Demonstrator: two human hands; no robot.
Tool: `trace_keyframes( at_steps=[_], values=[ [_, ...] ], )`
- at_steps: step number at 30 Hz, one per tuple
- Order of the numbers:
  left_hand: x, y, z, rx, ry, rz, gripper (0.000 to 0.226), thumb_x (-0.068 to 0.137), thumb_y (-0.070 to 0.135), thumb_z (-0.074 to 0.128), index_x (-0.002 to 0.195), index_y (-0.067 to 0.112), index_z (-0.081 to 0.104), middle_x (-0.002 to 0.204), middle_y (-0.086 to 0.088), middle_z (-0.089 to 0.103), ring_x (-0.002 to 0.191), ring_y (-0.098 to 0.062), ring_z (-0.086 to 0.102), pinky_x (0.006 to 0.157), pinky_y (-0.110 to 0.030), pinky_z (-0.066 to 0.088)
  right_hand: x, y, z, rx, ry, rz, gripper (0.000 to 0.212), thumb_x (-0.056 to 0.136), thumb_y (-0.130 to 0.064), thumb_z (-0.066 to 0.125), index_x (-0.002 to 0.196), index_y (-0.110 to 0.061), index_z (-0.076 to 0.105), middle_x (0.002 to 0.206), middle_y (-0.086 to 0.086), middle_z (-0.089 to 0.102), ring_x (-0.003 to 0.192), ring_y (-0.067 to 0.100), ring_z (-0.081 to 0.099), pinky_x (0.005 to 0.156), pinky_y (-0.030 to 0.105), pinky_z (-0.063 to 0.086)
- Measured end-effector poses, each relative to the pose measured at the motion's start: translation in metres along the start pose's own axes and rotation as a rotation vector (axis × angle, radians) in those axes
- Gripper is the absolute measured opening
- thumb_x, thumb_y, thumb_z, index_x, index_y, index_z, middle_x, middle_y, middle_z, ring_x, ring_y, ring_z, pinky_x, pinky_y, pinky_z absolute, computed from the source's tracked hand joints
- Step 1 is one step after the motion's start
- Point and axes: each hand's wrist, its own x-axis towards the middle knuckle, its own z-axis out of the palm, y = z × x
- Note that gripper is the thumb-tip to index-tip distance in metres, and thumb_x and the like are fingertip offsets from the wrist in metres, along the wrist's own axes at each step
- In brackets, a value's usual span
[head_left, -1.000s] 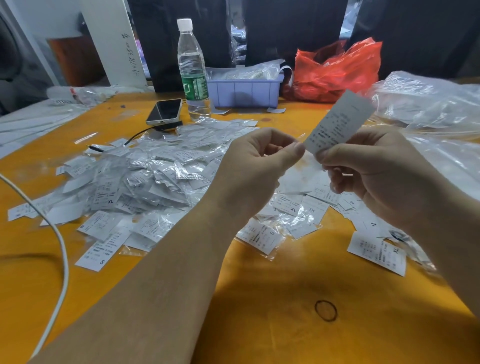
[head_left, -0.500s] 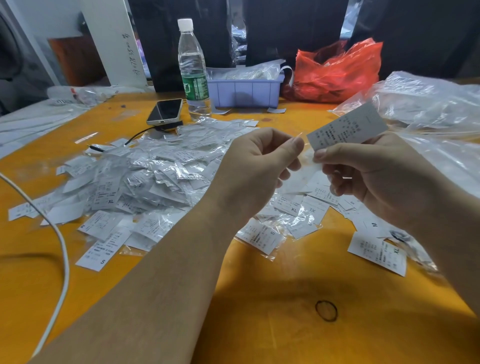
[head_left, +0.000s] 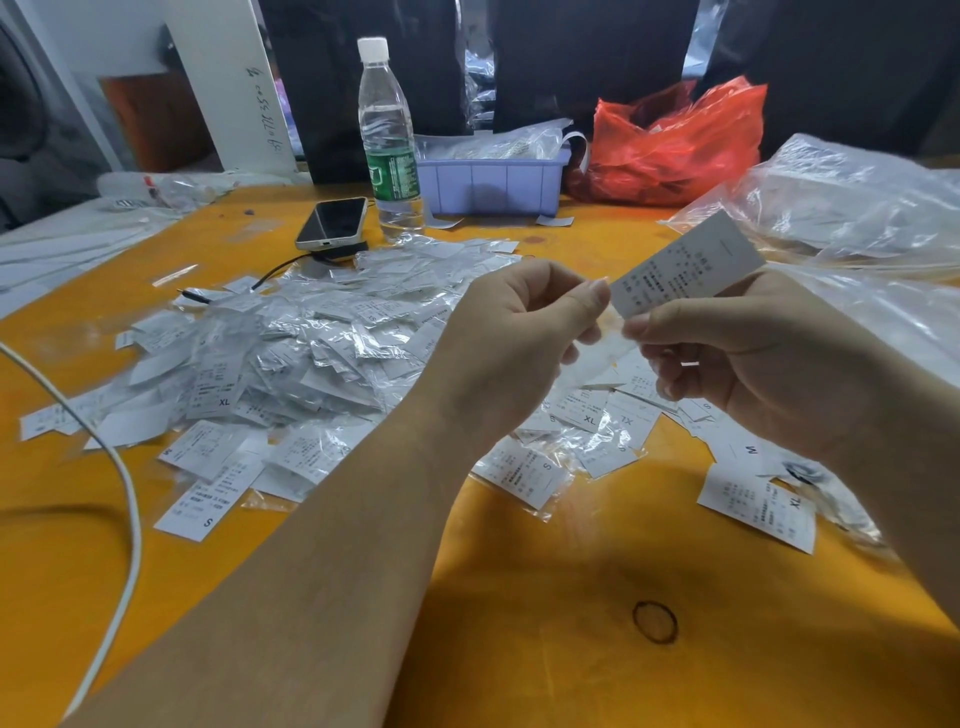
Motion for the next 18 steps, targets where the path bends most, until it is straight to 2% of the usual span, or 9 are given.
trace_keyframes(
  at_steps=[6, 9, 11, 18],
  values=[
    [-0.0005, 0.003, -0.0011, -0.038, -0.034, -0.014, 0.013, 0.094, 0.022, 0.063, 0.086, 0.014, 0.069, 0.068, 0.008, 0.064, 0.062, -0.004, 0.056, 0.057, -0.019, 0.047, -0.0001, 0.0006, 0.0001, -0.012, -0.018, 0.016, 0.026, 0.055, -0.008, 0.083, 0.078, -0.011, 0.072, 0.064, 0.004, 0.057, 0.053, 0.012, 0.051, 0.045, 0.021, 0.044],
    [-0.0009, 0.0037, -0.0013, -0.026, -0.021, 0.014, 0.012, 0.093, 0.018, 0.063, 0.083, 0.013, 0.068, 0.065, 0.009, 0.063, 0.059, 0.0, 0.055, 0.055, -0.014, 0.045, -0.0006, 0.0009, 0.001, -0.013, -0.035, 0.031, 0.025, 0.055, -0.02, 0.079, 0.078, -0.013, 0.071, 0.064, 0.003, 0.058, 0.054, 0.012, 0.052, 0.045, 0.02, 0.045],
    [-0.0011, 0.004, -0.0016, -0.016, -0.016, 0.029, 0.012, 0.093, 0.016, 0.064, 0.082, 0.013, 0.068, 0.063, 0.009, 0.062, 0.057, 0.002, 0.055, 0.054, -0.012, 0.044, -0.0007, 0.0007, 0.0013, 0.005, -0.052, 0.025, 0.019, 0.059, -0.02, 0.083, 0.075, -0.015, 0.073, 0.064, 0.002, 0.059, 0.053, 0.012, 0.052, 0.045, 0.021, 0.045],
    [-0.0014, 0.0049, -0.0013, -0.032, -0.022, 0.025, 0.01, 0.091, 0.018, 0.066, 0.083, 0.012, 0.068, 0.062, 0.011, 0.061, 0.055, 0.003, 0.055, 0.054, -0.012, 0.044, -0.0005, -0.0012, -0.0021, -0.026, 0.074, -0.05, 0.007, 0.061, -0.024, 0.075, 0.065, -0.017, 0.076, 0.061, -0.001, 0.06, 0.051, 0.009, 0.052, 0.046, 0.021, 0.045]
  ],
)
